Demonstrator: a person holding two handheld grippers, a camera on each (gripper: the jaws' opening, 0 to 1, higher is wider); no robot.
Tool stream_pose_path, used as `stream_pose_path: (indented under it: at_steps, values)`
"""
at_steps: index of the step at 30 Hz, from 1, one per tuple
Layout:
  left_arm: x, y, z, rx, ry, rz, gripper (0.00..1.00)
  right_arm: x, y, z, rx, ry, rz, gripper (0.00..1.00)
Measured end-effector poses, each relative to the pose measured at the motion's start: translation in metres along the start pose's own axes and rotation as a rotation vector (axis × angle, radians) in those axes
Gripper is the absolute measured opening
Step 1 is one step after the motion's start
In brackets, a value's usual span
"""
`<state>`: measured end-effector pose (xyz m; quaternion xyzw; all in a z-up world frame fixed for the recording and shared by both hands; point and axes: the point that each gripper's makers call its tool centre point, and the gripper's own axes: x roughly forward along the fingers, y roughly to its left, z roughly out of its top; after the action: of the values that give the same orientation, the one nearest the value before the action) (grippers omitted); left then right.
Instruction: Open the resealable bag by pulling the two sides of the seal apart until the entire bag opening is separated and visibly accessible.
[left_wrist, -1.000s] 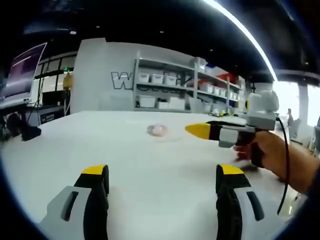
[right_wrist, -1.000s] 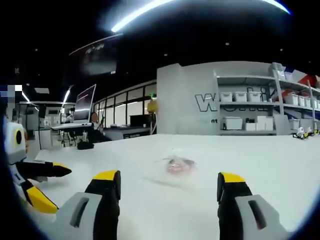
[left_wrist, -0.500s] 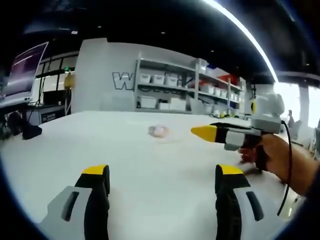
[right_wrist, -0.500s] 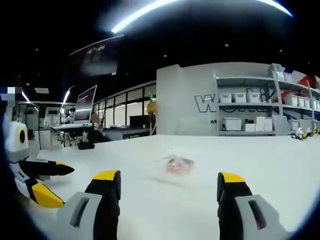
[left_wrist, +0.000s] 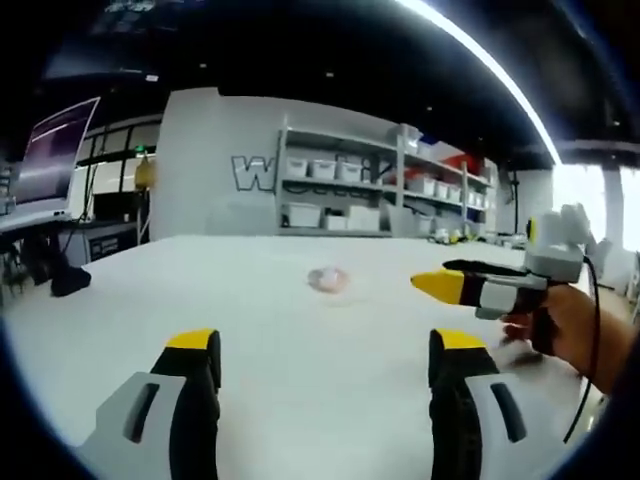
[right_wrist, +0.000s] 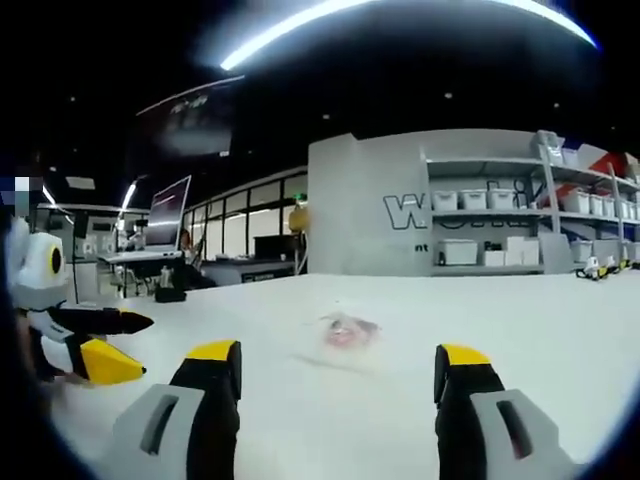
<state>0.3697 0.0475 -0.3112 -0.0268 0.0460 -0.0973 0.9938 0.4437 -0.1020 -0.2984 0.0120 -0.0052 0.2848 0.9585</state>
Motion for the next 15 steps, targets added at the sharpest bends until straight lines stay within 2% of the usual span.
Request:
stream_pose_path:
  at_steps: [6,11,15]
  values:
    - [-0.002,0.005,0.005,-0.003,-0.043,0.026,0.89,-0.014,-0.012,0.008,-0.012,-0.022,-0.041,0.83]
    - [-0.003,0.011,0.001,-0.009,-0.041,0.043,0.93,-0.025,-0.024,0.01,-0.04,-0.024,-0.075,0.86]
    - [-0.001,0.012,0.004,-0.012,-0.047,0.046,0.97,-0.031,-0.034,0.012,-0.045,-0.025,-0.094,0.89]
